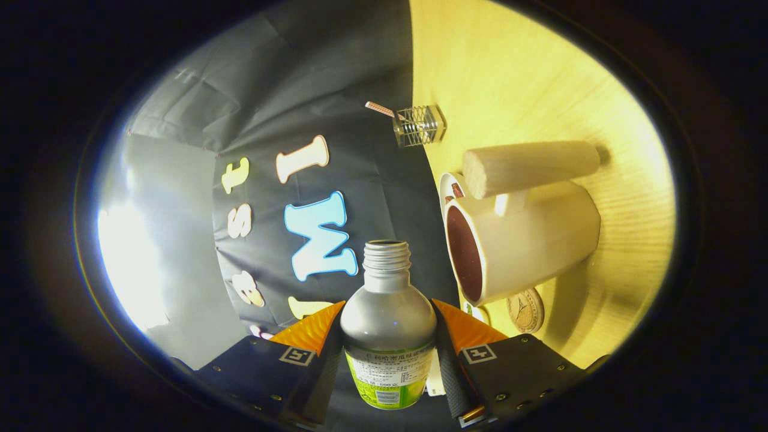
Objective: Take the bottle from table, then pour the juice into the cup, finally place the bottle on the coaster
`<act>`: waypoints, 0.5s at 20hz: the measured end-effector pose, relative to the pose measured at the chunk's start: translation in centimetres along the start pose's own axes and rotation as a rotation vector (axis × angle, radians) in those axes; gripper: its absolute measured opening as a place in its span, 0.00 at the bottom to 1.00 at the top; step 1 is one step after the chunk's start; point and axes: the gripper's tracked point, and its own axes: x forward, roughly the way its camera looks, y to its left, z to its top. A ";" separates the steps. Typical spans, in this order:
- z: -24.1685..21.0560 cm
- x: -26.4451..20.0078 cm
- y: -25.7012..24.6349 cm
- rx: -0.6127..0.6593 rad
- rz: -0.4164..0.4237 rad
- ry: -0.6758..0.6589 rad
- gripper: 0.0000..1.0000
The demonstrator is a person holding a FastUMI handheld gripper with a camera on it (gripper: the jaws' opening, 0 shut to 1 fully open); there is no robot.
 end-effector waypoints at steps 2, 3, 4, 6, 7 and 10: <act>-0.1 0.0 0.0 -0.073 -0.009 0.004 0.73; -0.2 0.0 -0.3 -0.123 -0.028 0.010 0.73; -0.2 0.0 -0.5 -0.171 -0.043 0.016 0.74; -0.4 -0.1 -0.2 -0.250 -0.047 0.024 0.74; -0.4 -0.2 0.2 -0.284 -0.037 0.021 0.74; -0.2 -0.2 0.4 -0.385 -0.044 0.015 0.74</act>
